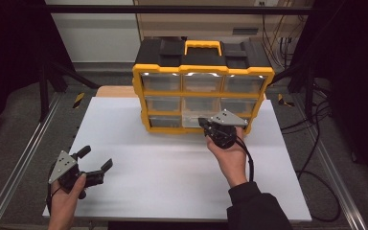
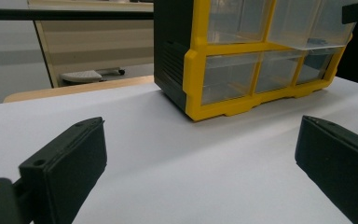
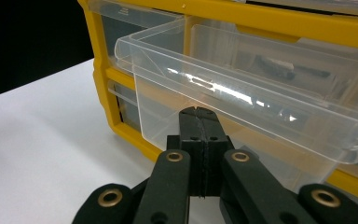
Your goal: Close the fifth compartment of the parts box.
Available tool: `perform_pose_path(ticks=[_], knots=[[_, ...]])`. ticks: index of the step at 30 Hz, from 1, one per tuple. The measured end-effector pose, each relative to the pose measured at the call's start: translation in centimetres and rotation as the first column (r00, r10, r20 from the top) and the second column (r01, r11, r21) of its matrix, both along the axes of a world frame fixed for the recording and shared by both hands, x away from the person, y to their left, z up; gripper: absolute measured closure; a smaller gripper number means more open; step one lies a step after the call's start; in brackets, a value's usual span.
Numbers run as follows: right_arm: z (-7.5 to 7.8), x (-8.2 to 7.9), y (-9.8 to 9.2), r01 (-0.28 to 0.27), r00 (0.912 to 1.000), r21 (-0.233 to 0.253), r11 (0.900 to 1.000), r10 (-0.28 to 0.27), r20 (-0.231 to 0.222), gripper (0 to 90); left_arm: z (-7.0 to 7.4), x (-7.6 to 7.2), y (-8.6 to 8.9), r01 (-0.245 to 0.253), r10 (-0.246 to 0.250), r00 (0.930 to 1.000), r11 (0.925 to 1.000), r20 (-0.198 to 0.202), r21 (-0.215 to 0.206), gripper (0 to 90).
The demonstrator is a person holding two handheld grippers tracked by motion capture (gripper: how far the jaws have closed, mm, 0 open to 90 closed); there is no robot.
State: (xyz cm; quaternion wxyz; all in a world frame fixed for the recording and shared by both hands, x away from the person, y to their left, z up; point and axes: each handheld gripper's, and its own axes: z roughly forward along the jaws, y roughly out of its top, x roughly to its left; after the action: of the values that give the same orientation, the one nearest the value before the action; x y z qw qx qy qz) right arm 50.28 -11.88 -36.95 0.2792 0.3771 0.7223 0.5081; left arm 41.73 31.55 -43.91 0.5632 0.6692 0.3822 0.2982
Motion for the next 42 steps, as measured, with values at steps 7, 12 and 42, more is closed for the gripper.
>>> perform_pose_path(ticks=[7, 12, 42], knots=[[0.0, 0.4, -0.1, 0.007, 1.0000, -0.003, 1.000, -0.007, -0.005, 90.0, 0.0, 0.0, 0.0, 0.000, 0.000, 1.0000, 1.0000, 0.000, 0.000, 1.7], [0.1, 0.7, -0.1, 0.015, 0.9999, -0.005, 1.000, -0.015, -0.007, 90.0, 0.0, 0.0, 0.0, 0.000, 0.000, 1.0000, 1.0000, 0.000, 0.000, 1.6], [0.1, 1.9, -0.3, 0.048, 0.9987, 0.006, 0.999, -0.048, -0.018, 90.0, 0.0, 0.0, -0.1, 0.002, -0.002, 1.0000, 1.0000, 0.002, -0.001, 1.7]])
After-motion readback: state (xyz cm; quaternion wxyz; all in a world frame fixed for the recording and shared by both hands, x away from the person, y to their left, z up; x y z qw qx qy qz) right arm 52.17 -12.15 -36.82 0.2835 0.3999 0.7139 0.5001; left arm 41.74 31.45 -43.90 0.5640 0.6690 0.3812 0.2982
